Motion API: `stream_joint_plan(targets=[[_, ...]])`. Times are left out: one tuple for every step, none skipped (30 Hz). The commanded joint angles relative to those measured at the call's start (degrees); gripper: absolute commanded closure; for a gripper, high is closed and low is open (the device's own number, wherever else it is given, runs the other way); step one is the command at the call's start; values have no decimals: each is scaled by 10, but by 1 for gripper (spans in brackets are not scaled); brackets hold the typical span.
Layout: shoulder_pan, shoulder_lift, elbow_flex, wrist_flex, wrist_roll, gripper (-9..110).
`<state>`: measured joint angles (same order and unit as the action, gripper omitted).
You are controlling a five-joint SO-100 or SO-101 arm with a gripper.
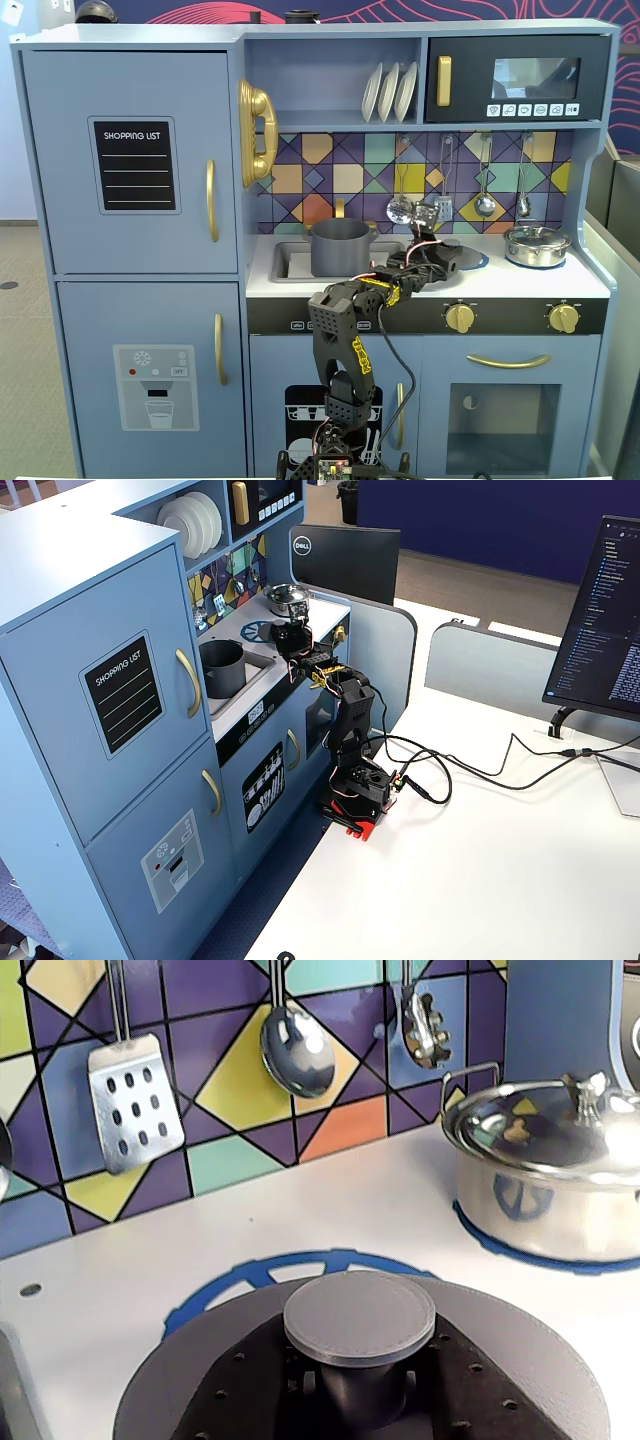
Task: Take off the lid from the gray recipient and place it on the counter
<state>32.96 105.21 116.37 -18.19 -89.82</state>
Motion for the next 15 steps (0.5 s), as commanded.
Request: stream_joint_plan(targets=[[6,1,6,-36,1,102],[6,1,11,-36,0,102],[6,1,18,-39,-1,102],[6,2,25,-43,0,102],[7,2,31,-46,0,102],[7,2,34,-48,0,102],[7,2,37,-49,0,102],[6,1,39,-50,-1,102],[5,0,41,-51,-3,102],[4,0,43,-54,-3,102],[3,-1,44,-54,-5,102],[2,-3,44,-54,-7,102],[2,-4,44,-55,-10,102],[2,-7,44,-55,-12,102],[2,-10,44,-55,-14,102]])
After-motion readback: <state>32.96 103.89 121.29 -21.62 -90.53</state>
